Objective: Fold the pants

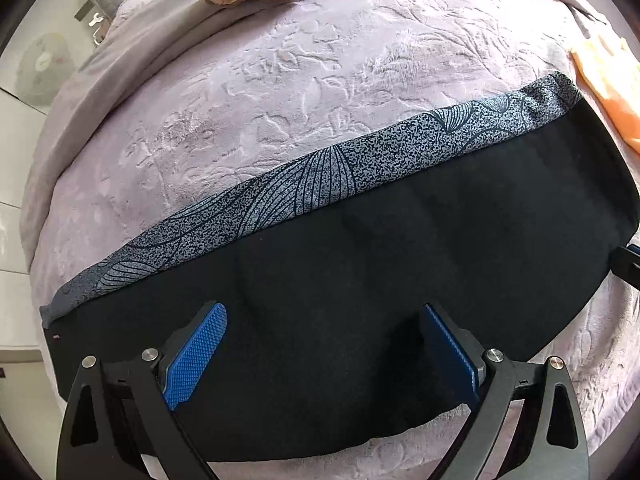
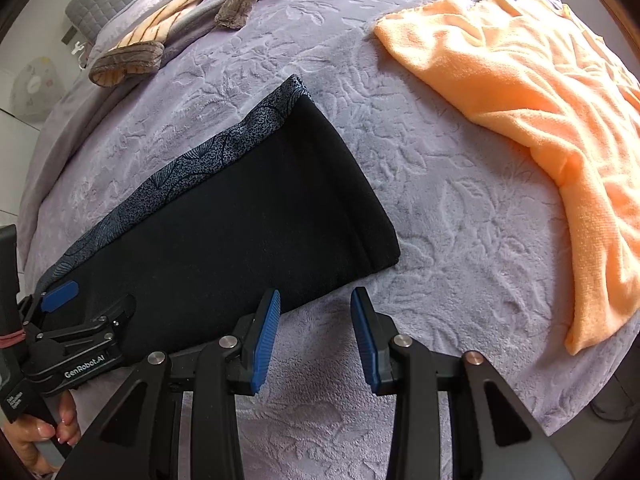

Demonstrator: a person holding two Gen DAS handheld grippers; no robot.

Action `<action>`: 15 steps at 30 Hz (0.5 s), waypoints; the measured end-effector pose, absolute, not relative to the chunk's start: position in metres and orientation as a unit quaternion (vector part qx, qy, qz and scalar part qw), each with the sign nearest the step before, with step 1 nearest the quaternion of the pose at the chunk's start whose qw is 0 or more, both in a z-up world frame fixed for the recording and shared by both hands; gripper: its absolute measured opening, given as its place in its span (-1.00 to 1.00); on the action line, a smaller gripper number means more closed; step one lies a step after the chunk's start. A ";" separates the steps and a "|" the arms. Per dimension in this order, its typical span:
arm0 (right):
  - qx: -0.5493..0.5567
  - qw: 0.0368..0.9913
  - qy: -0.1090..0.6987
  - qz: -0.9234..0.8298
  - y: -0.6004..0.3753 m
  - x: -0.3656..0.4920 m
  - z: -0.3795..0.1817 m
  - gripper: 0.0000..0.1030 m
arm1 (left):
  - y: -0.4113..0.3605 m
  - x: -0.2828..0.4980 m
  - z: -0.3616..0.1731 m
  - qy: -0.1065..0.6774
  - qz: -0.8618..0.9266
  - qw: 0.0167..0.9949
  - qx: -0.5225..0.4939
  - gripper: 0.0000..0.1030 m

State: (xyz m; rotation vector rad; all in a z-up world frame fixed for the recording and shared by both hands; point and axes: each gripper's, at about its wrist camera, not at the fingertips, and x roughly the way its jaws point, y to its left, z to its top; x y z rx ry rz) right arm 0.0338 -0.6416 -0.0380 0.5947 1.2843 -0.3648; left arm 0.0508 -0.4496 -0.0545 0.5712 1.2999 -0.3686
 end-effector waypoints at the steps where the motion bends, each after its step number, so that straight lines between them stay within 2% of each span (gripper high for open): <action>1: 0.271 0.745 0.586 -0.167 -0.642 0.034 -0.038 -0.22 | -0.450 0.051 -0.055 0.593 -0.168 0.743 0.260 0.90; 15: 0.268 0.746 0.586 -0.167 -0.641 0.036 -0.037 -0.21 | -0.454 0.050 -0.055 0.592 -0.171 0.742 0.264 0.90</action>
